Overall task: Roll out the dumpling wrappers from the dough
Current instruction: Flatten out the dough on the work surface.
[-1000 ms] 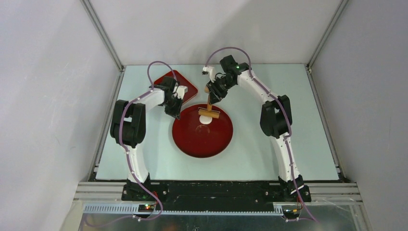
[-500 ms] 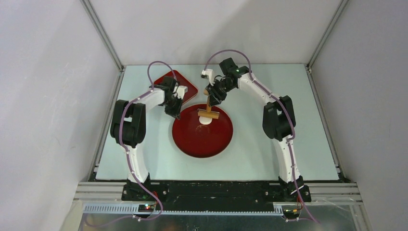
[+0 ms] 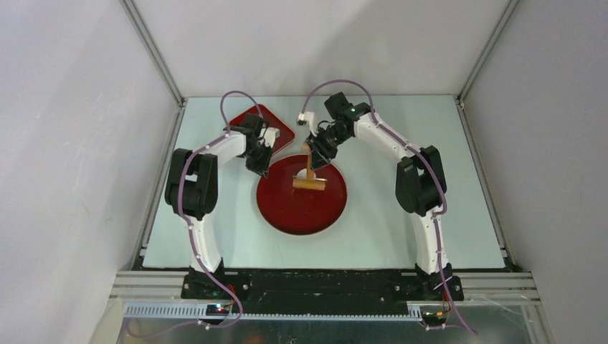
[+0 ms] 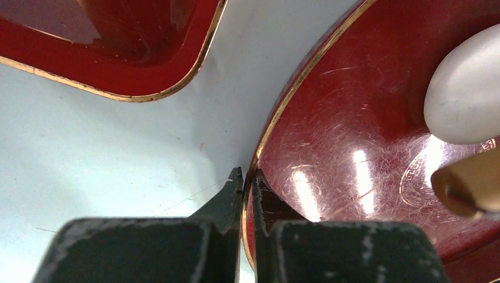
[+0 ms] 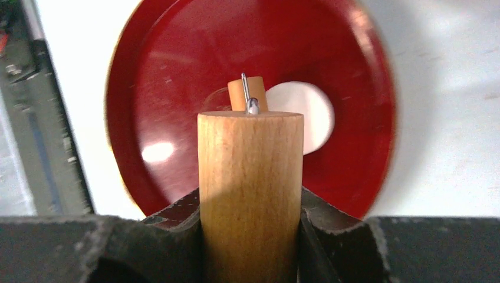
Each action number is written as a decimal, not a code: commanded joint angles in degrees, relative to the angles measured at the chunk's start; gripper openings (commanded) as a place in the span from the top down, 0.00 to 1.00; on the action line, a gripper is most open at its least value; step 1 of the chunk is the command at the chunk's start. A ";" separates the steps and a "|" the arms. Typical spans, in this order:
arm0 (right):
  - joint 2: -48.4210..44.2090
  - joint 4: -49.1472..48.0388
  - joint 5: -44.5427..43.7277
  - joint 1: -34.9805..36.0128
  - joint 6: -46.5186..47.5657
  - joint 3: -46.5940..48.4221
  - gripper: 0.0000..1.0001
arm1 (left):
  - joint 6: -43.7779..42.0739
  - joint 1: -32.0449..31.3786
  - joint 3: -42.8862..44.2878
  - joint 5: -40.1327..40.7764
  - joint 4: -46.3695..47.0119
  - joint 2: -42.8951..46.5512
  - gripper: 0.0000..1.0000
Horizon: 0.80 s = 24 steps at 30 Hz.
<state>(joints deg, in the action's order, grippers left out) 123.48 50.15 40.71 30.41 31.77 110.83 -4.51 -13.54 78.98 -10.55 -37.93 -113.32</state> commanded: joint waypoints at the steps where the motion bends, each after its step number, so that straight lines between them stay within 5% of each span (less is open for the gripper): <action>1: -3.03 9.91 6.04 2.16 -2.02 1.57 1.00 | 1.47 0.01 0.99 3.62 1.04 -1.90 1.00; 14: -1.22 8.69 2.87 0.55 -5.45 9.75 1.00 | 1.52 -0.02 1.03 3.42 1.04 -2.01 1.00; 24: 9.65 12.04 -0.63 -0.32 -3.72 20.34 1.00 | 1.49 0.02 1.05 3.27 1.04 -2.00 1.00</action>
<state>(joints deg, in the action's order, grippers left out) 128.95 60.40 40.86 29.58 27.51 129.67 -4.29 -13.54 78.98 -10.50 -37.91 -113.34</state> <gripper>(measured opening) 0.381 0.067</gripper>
